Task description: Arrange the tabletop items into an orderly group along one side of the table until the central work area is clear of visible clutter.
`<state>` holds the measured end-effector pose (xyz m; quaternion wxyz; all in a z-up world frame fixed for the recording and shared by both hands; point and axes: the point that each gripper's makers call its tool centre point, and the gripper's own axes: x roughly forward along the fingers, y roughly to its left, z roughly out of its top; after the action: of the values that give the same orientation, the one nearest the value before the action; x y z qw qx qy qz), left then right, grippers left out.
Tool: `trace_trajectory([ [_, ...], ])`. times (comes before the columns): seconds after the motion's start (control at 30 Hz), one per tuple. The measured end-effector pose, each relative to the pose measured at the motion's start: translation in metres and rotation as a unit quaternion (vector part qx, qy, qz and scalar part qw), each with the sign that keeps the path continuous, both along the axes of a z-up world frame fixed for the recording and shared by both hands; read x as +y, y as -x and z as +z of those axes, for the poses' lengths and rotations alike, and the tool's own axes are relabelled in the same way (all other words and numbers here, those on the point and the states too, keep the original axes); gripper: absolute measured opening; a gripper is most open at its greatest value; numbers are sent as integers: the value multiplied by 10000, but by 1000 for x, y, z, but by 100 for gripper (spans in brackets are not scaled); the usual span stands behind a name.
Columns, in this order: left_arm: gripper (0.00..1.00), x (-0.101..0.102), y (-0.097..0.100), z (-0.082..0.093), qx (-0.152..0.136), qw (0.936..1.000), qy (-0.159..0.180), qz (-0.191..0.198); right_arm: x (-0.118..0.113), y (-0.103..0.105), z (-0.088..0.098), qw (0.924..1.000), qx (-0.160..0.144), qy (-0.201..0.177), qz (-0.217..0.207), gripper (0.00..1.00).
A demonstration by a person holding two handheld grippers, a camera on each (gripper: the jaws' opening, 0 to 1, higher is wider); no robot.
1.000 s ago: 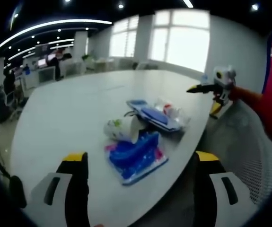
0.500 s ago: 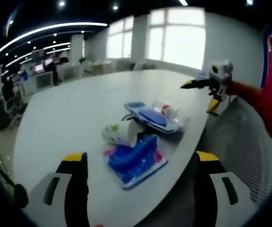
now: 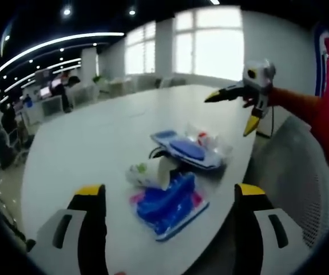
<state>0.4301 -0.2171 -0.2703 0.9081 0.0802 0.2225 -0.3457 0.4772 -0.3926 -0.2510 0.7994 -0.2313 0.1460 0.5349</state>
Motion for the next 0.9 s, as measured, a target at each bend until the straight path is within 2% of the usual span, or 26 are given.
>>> trace_trajectory([
  [0.3, 89, -8, -11, 11, -145, 9997, -136, -145, 33, -9, 9, 9993, -133, 58, 333, 89],
  [0.5, 89, -12, -20, 18, -216, 9996, -77, -155, 56, -14, 13, 9984, -213, 44, 525, 85],
  [0.73, 89, -19, -26, 18, -235, 9996, -25, -164, 77, -20, -1, 9977, -97, 166, 646, 79],
  [0.9, 89, -20, -28, 12, -196, 9997, -29, -141, 82, -26, -14, 9975, -26, 298, 635, 75],
])
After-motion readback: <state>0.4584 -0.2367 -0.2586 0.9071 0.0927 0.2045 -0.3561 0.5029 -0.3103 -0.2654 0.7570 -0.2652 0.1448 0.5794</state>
